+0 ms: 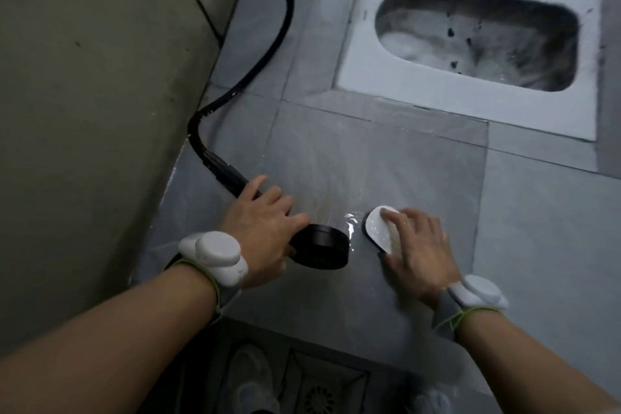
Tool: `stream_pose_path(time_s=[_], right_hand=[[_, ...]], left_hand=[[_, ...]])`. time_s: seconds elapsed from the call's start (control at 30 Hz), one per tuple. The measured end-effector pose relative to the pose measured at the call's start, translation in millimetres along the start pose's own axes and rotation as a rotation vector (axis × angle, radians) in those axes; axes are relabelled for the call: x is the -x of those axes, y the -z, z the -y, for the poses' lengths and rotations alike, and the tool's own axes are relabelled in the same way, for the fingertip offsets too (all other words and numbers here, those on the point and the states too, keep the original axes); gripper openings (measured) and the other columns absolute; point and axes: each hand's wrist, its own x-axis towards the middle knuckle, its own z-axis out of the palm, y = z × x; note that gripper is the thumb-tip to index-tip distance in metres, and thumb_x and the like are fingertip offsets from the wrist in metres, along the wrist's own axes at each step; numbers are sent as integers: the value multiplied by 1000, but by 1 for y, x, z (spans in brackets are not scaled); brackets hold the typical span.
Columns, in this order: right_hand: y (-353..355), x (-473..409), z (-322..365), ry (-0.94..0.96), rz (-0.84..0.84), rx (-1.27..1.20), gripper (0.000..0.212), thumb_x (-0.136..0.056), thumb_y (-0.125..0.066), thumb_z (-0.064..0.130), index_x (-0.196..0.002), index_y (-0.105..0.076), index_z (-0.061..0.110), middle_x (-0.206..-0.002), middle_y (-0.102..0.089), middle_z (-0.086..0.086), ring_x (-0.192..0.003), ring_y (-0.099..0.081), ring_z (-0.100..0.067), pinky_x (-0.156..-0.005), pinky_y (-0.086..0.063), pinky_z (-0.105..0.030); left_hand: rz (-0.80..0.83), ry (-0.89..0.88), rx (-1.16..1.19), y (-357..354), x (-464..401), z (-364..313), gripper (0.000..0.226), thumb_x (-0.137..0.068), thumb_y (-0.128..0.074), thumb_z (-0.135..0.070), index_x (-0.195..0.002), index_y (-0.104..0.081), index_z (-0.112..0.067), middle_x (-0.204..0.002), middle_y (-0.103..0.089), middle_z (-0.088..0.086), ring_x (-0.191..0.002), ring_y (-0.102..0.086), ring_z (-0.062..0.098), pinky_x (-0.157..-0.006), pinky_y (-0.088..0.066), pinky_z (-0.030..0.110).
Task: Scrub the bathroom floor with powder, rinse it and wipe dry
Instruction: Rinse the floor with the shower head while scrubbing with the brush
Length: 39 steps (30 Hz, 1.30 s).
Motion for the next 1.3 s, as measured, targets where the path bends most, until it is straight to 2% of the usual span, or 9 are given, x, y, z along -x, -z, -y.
stream_pose_path(time_s=[0.17,0.27,0.4,0.5,0.63,0.73,0.93,1.03,1.3], right_hand=[[24,3,-40,-347,-89,-299,67,-75,-75,34,-133,-44,26,-127,-44,-10,-118,-39,-34,-100,-35,-43],[48,16,-62,-408,-106,-544,62,-74,-77,29,-127,-45,24,-121,-46,-9,-119,-40,-31,-104,-35,-42],[80,36,-85,-477,-83,-759,66,-66,-75,44,-120,-38,40,-115,-48,-5,-110,-50,-28,-96,-46,-51],[122,43,-95,-491,-74,-841,67,-57,-69,53,-114,-35,47,-112,-50,-9,-102,-56,-30,-85,-52,-53],[188,38,-75,-353,-64,-922,57,-78,-74,18,-117,-37,37,-109,-52,-13,-95,-59,-30,-64,-53,-37],[257,35,-31,-215,-39,-950,55,-81,-71,7,-121,-41,31,-107,-54,-11,-93,-60,-27,-73,-55,-40],[386,61,85,100,23,-843,58,-80,-71,19,-123,-41,44,-113,-52,5,-87,-60,-14,-64,-52,-26],[453,85,166,225,3,-717,67,-72,-70,32,-125,-36,53,-123,-49,11,-99,-58,-19,-75,-48,-31],[599,118,325,447,-141,-667,86,-61,-72,34,-133,-28,47,-118,-51,10,-97,-59,-31,-78,-56,-46]], left_hand=[[35,1,31,5,-13,-50,44,-82,-55,-49,-123,-46,-35,-113,-52,-3,-117,-43,22,-116,-8,48],[-10,77,100,21,-23,-72,39,-84,-53,-50,-119,-49,-35,-110,-54,-5,-114,-46,21,-111,-18,41],[-144,330,456,47,-39,-89,31,-84,-53,-52,-108,-53,-33,-103,-58,-7,-105,-51,20,-94,-33,37],[-317,536,973,88,-49,-99,23,-87,-62,-43,-106,-56,-30,-99,-62,-5,-98,-57,20,-86,-45,41],[-577,665,1456,166,-44,-102,20,-91,-61,-28,-110,-60,-20,-97,-66,0,-94,-63,18,-80,-50,34],[-725,668,1649,229,-17,-89,8,-93,-59,-25,-100,-62,-28,-95,-68,1,-90,-65,14,-80,-52,28],[-972,779,1881,335,67,-54,13,-96,-55,-25,-90,-65,-18,-76,-66,2,-77,-62,18,-70,-49,28],[-1107,863,1900,390,135,-33,18,-98,-52,-25,-86,-59,-13,-73,-61,7,-68,-58,18,-69,-46,28],[-1353,704,1750,506,244,9,26,-97,-51,-33,-87,-60,-11,-72,-64,6,-69,-59,19,-69,-44,34]])
